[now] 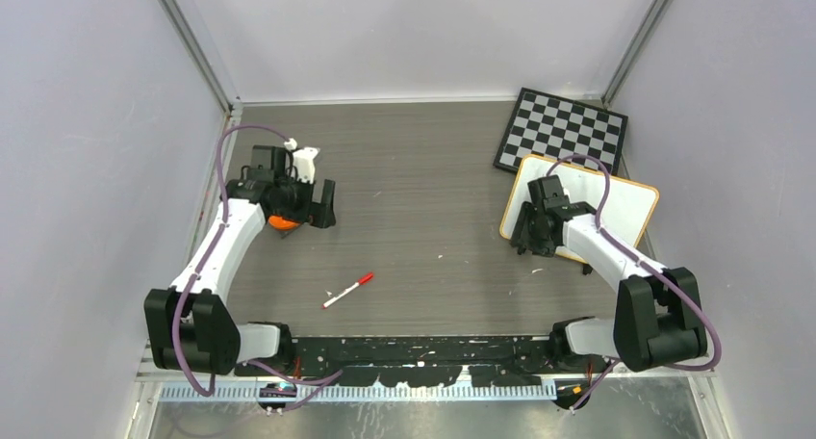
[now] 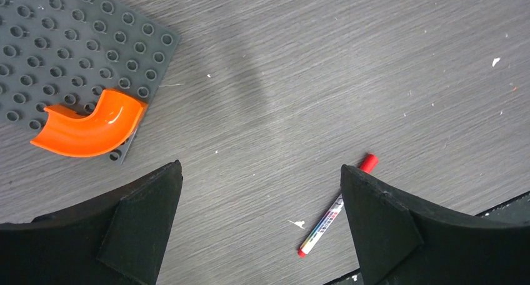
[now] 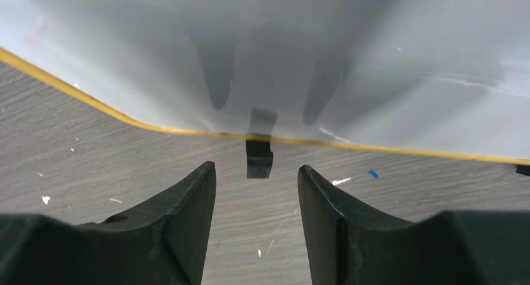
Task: Write a sentence on the whiteboard
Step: Pick up the whiteboard marker at the center of the board.
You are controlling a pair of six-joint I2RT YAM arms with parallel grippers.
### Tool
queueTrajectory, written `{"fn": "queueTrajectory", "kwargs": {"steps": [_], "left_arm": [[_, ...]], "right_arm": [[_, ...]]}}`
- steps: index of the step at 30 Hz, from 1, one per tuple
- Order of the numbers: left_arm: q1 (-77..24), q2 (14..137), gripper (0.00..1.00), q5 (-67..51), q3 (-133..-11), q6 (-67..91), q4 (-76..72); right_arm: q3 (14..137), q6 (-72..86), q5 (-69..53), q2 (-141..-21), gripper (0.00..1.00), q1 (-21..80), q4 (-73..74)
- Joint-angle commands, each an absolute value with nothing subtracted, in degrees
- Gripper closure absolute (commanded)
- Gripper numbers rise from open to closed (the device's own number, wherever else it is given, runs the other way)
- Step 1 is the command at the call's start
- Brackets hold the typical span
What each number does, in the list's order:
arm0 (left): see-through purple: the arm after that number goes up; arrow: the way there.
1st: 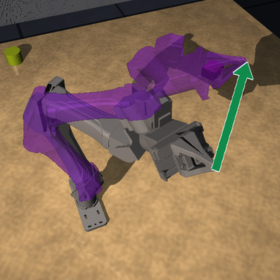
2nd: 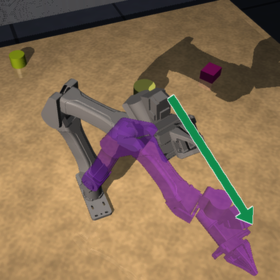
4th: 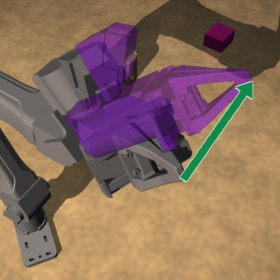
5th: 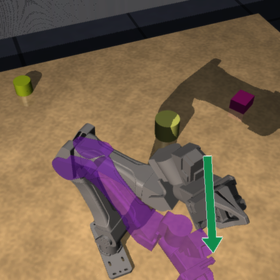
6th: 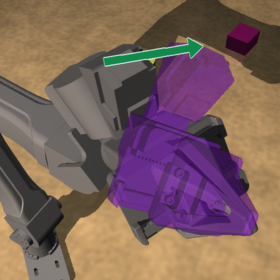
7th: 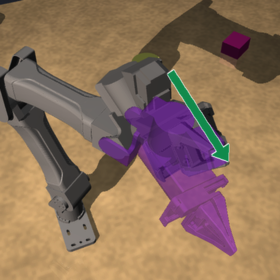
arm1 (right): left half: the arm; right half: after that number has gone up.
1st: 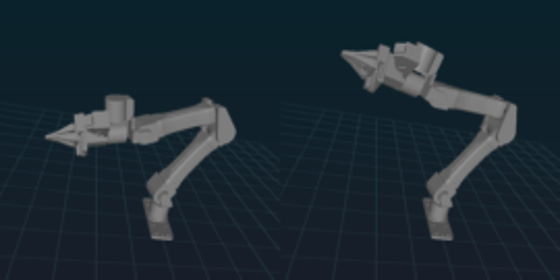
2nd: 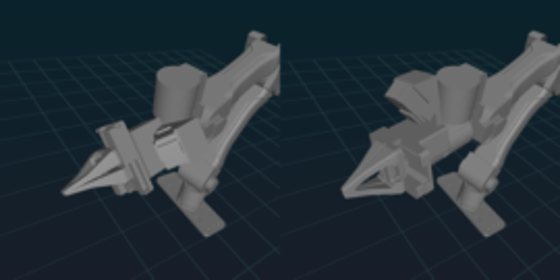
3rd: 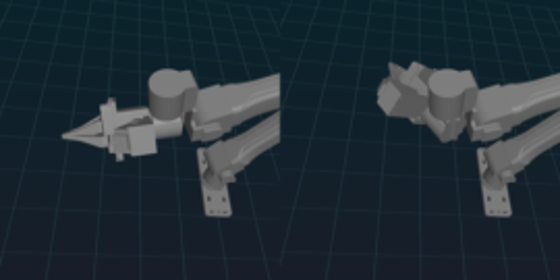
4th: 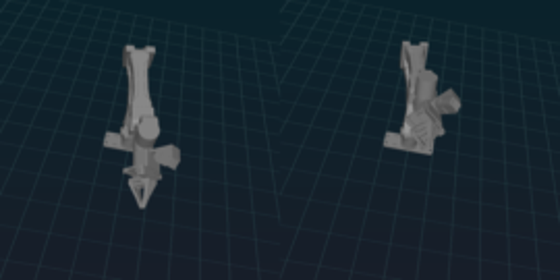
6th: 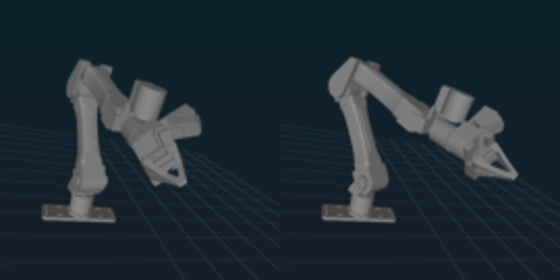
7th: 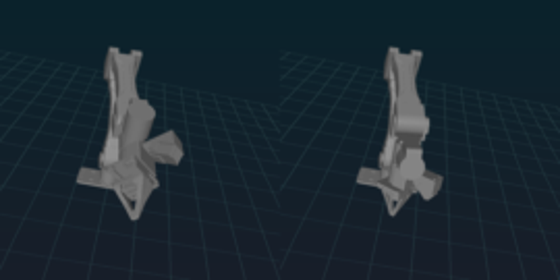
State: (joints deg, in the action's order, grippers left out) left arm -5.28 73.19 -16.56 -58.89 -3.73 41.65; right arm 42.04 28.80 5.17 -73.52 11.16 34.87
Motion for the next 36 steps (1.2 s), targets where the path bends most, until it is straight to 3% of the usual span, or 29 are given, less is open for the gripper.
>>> {"fn": "queueTrajectory", "kwargs": {"steps": [1,5,20,27,36], "left_arm": [[-5.95,72.39,0.0,-18.57,-58.91,-7.04,41.81],[-8.24,71.79,0.0,-19.79,-57.43,-10.11,42.71],[-26.89,72.85,0.03,-17.32,-56.84,-26.65,57.89],[-35.29,76.42,0.09,-13.1,-53.92,-24.66,54.82],[-44.2,87.28,0.32,1.81,-51.15,-17.81,42.98]], "right_arm": [[41.67,30.95,8.16,-75.01,0.46,11.85,28.05],[42.69,32.02,9.23,-78.25,0.51,12.13,26.98],[45.99,32.58,12.0,-82.91,0.98,12.18,27.8],[45.56,31.57,9.79,-81.79,1.0,12.21,26.35],[45.32,29.33,6.07,-81.17,1.0,14.36,23.67]]}}
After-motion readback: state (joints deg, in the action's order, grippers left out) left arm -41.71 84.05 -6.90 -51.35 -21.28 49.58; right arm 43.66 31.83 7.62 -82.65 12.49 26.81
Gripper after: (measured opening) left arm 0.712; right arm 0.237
